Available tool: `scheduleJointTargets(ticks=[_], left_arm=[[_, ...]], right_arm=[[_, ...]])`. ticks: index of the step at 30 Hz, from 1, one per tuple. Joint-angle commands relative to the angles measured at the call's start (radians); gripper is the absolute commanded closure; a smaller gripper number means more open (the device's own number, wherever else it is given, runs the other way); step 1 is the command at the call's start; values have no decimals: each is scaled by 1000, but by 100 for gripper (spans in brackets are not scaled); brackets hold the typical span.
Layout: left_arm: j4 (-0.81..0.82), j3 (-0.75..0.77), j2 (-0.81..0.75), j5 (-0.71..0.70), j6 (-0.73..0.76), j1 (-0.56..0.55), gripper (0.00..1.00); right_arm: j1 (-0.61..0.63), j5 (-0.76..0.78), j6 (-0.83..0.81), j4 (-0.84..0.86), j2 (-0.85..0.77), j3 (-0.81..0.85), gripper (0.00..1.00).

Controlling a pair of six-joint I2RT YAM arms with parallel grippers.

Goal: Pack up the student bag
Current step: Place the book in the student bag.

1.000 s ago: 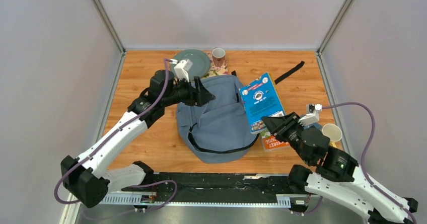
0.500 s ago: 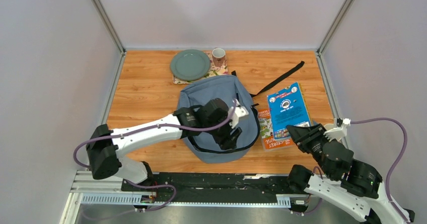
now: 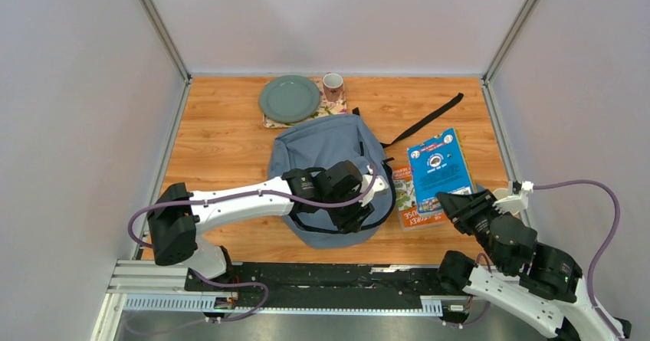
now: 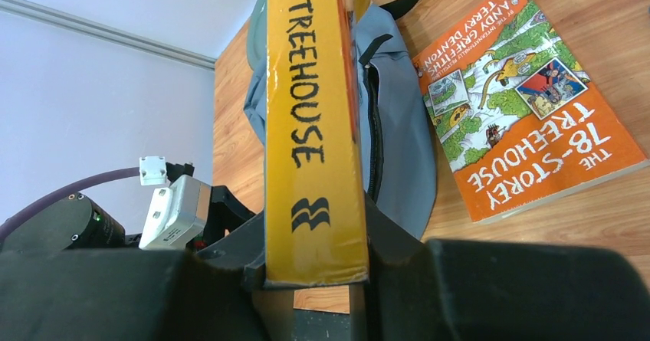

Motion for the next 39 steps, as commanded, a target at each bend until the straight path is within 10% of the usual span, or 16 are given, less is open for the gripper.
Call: scheduleJointTargets(ticks=[1, 13, 28, 39], left_arm=[[17, 22, -2, -36, 5, -9, 51], [18, 23, 8, -13, -9, -18, 100], [67, 66, -159, -752, 42, -24, 100], [212, 95, -227, -919, 177, -68, 100]], right_arm=[[2, 27, 28, 64, -10, 22, 100], [1, 11, 48, 62, -15, 4, 100], [2, -81, 59, 4, -32, 24, 100], [2, -202, 177, -32, -184, -41, 100]])
